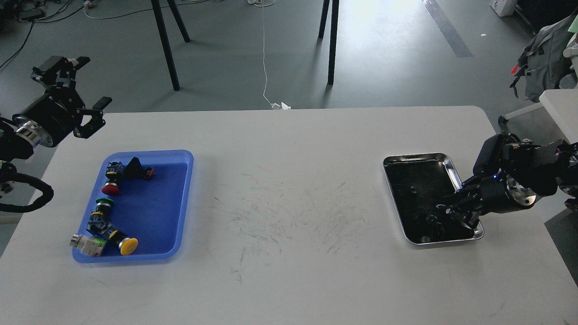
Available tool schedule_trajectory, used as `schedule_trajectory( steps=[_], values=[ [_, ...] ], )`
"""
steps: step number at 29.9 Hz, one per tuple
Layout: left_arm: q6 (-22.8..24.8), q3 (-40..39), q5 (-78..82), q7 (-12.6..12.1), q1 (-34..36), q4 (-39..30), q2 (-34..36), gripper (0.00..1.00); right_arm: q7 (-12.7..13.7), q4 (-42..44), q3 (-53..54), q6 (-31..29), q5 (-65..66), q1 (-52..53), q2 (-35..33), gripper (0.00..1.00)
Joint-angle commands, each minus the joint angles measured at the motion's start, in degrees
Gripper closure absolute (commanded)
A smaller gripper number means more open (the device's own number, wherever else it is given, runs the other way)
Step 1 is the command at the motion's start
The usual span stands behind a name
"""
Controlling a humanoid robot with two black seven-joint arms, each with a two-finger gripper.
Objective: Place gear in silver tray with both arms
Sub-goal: 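Open the right gripper and withdraw it from the silver tray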
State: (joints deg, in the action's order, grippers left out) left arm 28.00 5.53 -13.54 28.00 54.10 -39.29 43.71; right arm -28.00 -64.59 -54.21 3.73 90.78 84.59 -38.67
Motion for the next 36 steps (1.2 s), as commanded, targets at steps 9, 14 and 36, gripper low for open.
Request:
schedule_trajectory(
  steps=[9, 14, 36],
  values=[
    [0.0, -0.26, -0.09, 0.0, -0.4, -0.7, 0.85, 0.01, 0.0, -0.18, 6.13, 0.13, -5.34, 0.84, 0.0, 0.37],
    [0.0, -0.35, -0.17, 0.0, 0.04, -2.11, 1.46, 0.01, 0.0, -0.09, 10.61, -0.13, -11.32, 1.99, 0.0, 0.26],
    [0.0, -4.48, -1.14, 0.0, 0.3, -5.8, 0.23, 0.01, 0.0, 7.8, 51.38, 2.07, -44.43, -16.9, 3.68, 0.06]
  ],
)
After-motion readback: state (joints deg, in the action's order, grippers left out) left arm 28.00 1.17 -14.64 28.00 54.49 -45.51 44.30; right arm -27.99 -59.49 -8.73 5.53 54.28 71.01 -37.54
